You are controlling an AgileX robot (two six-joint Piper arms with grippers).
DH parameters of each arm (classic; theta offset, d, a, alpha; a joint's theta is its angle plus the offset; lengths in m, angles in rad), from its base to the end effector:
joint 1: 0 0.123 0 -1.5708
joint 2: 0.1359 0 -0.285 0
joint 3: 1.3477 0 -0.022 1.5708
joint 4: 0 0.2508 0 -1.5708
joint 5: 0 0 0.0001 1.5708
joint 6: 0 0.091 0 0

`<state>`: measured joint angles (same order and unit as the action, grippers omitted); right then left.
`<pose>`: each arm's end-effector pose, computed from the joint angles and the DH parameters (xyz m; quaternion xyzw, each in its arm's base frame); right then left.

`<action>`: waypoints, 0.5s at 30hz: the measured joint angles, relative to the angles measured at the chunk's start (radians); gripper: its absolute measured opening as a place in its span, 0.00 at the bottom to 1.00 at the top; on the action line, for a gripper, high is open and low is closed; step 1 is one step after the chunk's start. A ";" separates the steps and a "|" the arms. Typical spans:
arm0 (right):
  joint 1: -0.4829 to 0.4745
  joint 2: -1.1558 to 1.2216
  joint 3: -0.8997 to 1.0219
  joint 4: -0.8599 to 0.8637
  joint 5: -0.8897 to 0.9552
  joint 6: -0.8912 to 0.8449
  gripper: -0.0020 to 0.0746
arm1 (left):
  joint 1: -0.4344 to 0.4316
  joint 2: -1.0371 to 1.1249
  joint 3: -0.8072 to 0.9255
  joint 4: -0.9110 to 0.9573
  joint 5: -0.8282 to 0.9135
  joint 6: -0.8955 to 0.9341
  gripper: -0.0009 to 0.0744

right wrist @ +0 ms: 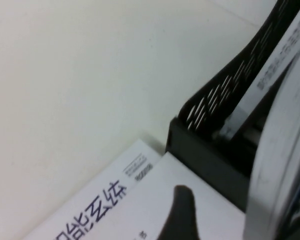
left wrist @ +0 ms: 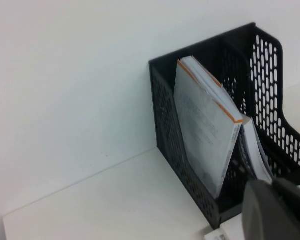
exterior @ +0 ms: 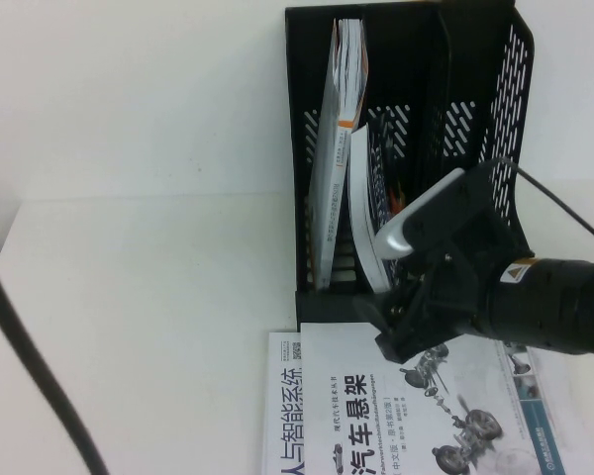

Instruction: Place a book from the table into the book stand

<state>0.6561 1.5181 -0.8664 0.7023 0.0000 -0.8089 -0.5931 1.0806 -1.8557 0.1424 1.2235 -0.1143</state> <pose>0.2568 0.1978 0.2427 -0.3261 0.8131 0.1308 0.4641 0.1163 -0.0637 0.5634 0.1770 0.8014 -0.1319 0.5559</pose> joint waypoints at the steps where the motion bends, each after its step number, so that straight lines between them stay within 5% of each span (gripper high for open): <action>1: 0.000 0.011 -0.002 0.000 0.010 0.000 0.76 | 0.000 -0.002 0.010 0.000 0.000 0.000 0.01; 15: 0.010 0.150 -0.002 0.008 -0.111 0.002 0.73 | 0.000 -0.002 0.101 0.004 -0.017 0.001 0.01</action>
<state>0.6663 1.6679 -0.8686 0.7098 -0.1113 -0.8066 -0.5931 1.0789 -1.7542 0.1465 1.2069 -0.1136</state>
